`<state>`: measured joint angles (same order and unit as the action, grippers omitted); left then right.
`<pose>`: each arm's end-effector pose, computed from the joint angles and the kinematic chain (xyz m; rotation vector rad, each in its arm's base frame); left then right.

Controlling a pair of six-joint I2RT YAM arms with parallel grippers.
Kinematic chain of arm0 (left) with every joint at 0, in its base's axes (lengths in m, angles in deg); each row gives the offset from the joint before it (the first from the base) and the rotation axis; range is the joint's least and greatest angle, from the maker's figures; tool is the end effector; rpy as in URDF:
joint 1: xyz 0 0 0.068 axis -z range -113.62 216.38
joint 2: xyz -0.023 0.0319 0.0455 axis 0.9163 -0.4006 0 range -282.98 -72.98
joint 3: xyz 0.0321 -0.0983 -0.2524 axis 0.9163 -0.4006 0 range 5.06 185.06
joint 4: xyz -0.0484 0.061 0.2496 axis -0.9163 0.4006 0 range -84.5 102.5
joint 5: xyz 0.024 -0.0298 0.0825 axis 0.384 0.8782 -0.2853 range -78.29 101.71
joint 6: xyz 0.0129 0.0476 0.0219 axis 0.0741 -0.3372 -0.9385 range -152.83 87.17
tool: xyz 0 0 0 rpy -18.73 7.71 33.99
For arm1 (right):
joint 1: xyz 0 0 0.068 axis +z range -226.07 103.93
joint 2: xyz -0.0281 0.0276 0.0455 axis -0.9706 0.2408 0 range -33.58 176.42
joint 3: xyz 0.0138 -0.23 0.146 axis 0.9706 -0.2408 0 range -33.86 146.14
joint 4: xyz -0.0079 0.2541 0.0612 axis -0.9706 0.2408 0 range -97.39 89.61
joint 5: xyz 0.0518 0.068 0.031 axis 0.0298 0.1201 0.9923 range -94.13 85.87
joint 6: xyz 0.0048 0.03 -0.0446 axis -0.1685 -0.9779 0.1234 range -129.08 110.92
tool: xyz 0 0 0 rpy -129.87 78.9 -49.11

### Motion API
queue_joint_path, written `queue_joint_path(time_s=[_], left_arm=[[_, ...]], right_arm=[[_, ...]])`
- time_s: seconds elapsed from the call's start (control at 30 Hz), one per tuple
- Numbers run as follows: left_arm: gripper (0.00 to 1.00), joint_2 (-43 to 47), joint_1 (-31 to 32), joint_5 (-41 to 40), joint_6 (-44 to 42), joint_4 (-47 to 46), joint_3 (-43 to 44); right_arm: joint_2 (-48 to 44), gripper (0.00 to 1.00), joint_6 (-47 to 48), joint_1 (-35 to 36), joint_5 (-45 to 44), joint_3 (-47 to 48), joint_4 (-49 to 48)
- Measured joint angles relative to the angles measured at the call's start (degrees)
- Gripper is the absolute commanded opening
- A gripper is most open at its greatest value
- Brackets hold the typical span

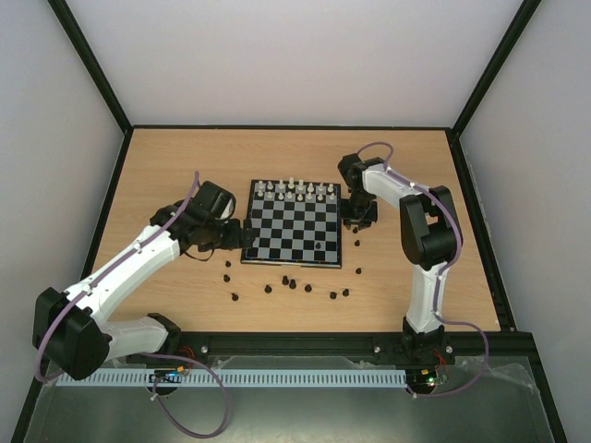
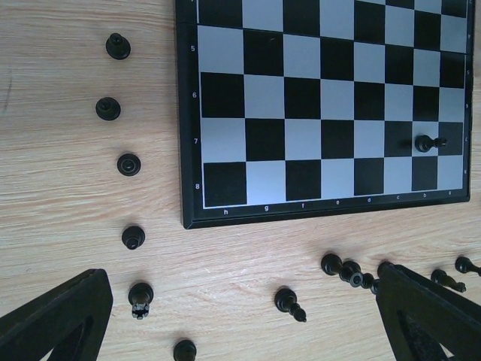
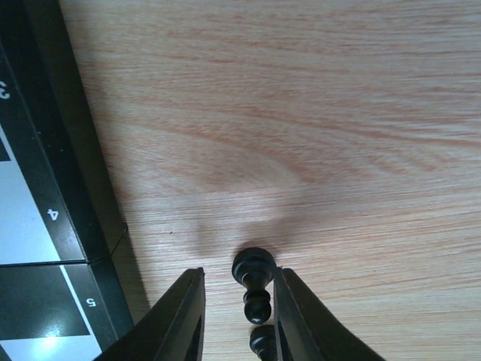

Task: Set up the chess pieces on the board
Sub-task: Pick up the chess piece at the center of the board.

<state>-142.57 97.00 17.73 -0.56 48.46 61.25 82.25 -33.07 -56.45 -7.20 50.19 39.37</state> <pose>0.2053 -0.1259 0.2713 0.0037 2.6435 -0.5354 0.3743 0.1315 0.1656 0.1200 2.9333 0.0364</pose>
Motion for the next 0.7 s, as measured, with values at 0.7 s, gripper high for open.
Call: queue_joint_path(time_s=[0.7], left_arm=[[0.99, -1.4, -0.5, 0.9, -0.8, -0.3, 0.0]], right_arm=[[-3.9, 0.08, 0.4, 0.3, 0.4, -0.9, -0.1]])
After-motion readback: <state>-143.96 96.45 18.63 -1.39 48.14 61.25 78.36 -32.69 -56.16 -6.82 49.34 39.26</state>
